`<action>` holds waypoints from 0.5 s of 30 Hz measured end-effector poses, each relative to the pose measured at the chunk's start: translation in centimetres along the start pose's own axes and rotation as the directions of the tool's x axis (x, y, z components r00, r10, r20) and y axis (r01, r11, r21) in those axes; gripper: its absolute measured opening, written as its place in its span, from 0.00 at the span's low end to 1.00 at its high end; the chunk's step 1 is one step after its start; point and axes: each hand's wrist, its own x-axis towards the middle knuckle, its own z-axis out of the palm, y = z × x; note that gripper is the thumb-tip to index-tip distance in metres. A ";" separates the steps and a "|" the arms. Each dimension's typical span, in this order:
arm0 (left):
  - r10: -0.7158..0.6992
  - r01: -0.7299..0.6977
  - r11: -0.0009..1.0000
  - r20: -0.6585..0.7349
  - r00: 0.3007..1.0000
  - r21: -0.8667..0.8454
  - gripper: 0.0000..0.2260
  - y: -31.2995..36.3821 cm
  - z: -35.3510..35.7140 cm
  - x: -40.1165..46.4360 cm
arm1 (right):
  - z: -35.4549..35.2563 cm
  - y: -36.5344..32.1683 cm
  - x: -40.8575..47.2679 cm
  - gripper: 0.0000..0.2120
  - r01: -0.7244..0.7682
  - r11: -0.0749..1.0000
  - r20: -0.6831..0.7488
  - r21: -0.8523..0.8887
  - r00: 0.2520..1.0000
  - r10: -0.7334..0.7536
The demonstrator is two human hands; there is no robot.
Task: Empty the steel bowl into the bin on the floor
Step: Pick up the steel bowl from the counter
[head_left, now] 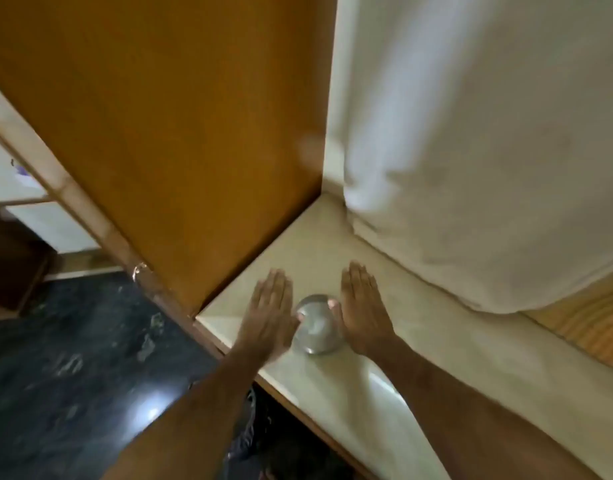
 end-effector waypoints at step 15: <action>0.209 -0.200 0.939 0.004 0.978 -0.280 0.13 -0.4 5.4 -3.0 | 6.9 3.6 -4.3 0.33 0.081 0.997 0.206 -0.001 0.975 -0.079</action>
